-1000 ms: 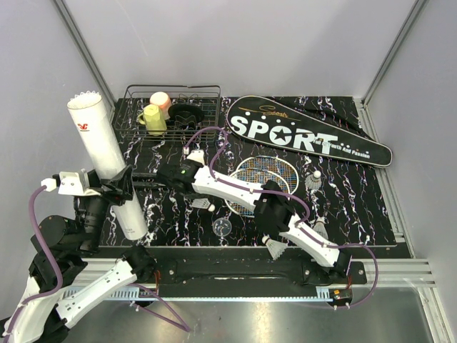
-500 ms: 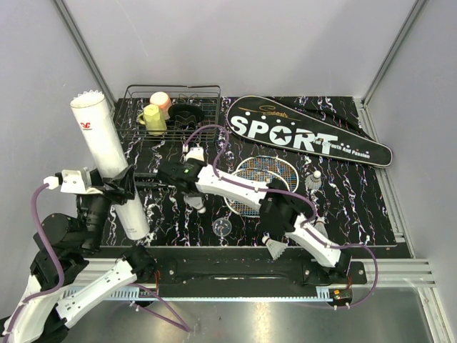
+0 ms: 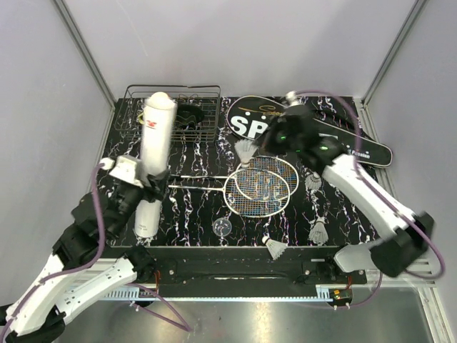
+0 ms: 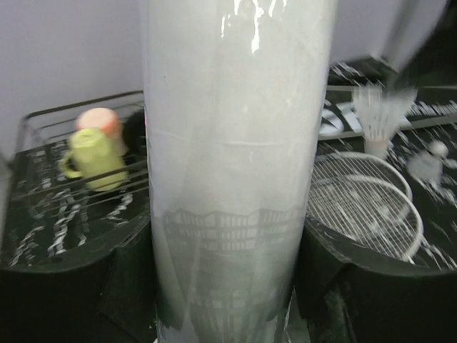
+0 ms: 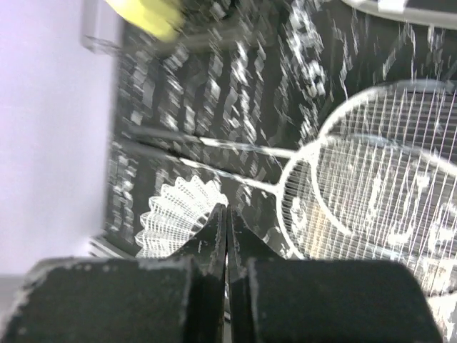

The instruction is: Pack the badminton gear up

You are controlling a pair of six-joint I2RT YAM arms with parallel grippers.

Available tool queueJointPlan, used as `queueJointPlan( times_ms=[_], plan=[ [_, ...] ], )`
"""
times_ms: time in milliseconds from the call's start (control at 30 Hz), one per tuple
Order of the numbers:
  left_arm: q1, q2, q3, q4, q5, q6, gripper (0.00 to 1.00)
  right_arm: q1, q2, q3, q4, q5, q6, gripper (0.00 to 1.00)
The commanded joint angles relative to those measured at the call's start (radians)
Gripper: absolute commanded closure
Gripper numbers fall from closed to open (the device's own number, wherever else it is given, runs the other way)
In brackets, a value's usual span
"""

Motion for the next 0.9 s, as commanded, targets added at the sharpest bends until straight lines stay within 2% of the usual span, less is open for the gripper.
queueJointPlan(
  times_ms=[0, 33, 67, 200, 333, 467, 700, 867],
  plan=[
    [0.001, 0.074, -0.053, 0.128, 0.359, 0.054, 0.79, -0.15, -0.277, -0.038, 0.214, -0.398, -0.118, 1.0],
    [0.001, 0.084, -0.065, 0.147, 0.455, 0.06, 0.8, -0.183, -0.307, -0.029, 0.205, -0.429, -0.115, 1.0],
    [0.0, 0.093, -0.074, 0.183, 0.476, 0.062, 0.8, -0.248, -0.332, -0.014, 0.194, -0.457, -0.109, 1.0],
    [0.001, 0.145, -0.105, 0.245, 0.599, 0.063, 0.8, -0.325, -0.393, 0.101, 0.143, -0.566, -0.069, 1.0],
    [0.001, 0.192, -0.093, 0.26, 0.706, 0.069, 0.8, -0.326, -0.378, 0.186, 0.151, -0.647, -0.015, 1.0],
    [0.001, 0.216, -0.08, 0.259, 0.742, 0.071, 0.8, -0.326, -0.369, 0.229, 0.156, -0.68, 0.012, 1.0],
    [0.0, 0.219, -0.079, 0.276, 0.798, 0.065, 0.8, -0.325, -0.341, 0.139, 0.332, -0.785, 0.153, 1.0],
    [0.001, 0.225, -0.077, 0.303, 0.814, 0.054, 0.8, -0.296, -0.329, 0.077, 0.418, -0.792, 0.221, 1.0]
  ],
)
